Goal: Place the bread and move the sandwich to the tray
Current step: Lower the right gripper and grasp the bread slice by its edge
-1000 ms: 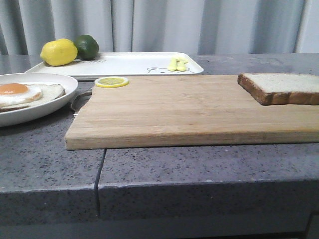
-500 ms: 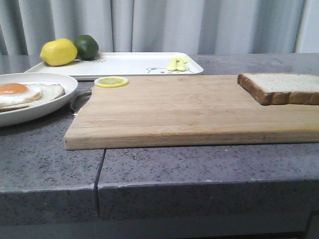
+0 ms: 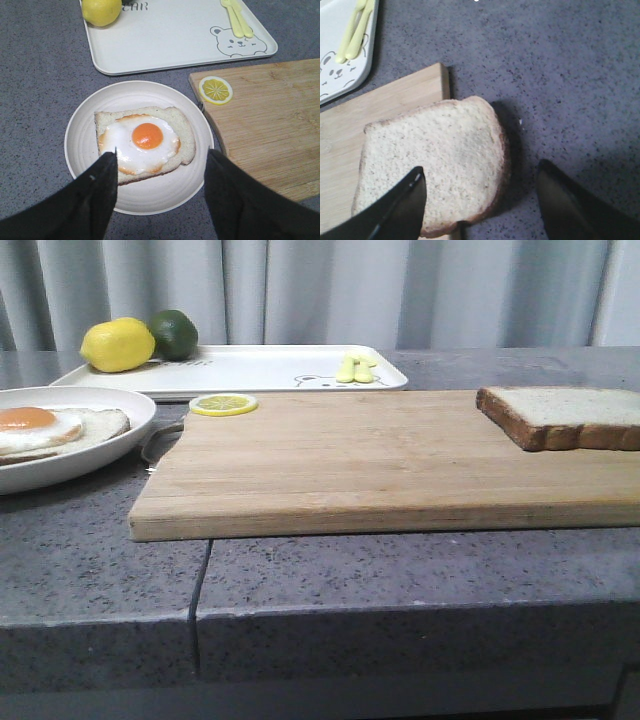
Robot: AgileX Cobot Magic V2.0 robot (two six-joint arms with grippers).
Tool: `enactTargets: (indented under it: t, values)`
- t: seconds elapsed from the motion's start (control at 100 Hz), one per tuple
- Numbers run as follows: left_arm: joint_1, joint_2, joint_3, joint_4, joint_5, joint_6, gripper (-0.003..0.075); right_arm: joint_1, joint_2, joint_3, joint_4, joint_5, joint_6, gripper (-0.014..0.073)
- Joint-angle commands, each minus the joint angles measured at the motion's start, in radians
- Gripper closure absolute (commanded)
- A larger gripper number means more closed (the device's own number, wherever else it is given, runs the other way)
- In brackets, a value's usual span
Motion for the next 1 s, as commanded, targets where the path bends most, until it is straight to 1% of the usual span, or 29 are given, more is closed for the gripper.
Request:
enactTargets:
  t: [0.0, 0.13, 0.26, 0.62, 0.82, 0.99]
  values:
    - [0.002, 0.004, -0.034, -0.021, -0.055, 0.001, 0.0353, -0.026, -0.002, 0.005, 0.136, 0.002, -0.107, 0.0112]
    - [0.002, 0.004, -0.034, -0.021, -0.055, 0.001, 0.0352, -0.047, 0.006, 0.024, 0.248, 0.036, -0.198, 0.0112]
    - [0.002, 0.004, -0.034, -0.021, -0.055, 0.001, 0.0352, -0.051, 0.035, 0.024, 0.320, 0.084, -0.240, 0.0112]
    - [0.002, 0.004, -0.034, -0.021, -0.055, 0.001, 0.0352, -0.051, 0.084, 0.026, 0.325, 0.097, -0.241, 0.0112]
    - [0.002, 0.004, -0.034, -0.021, -0.055, 0.001, 0.0352, -0.051, 0.133, 0.026, 0.345, 0.142, -0.241, 0.0112]
    - [0.002, 0.004, -0.034, -0.021, -0.055, 0.001, 0.0353, -0.051, 0.150, 0.026, 0.383, 0.148, -0.250, 0.0112]
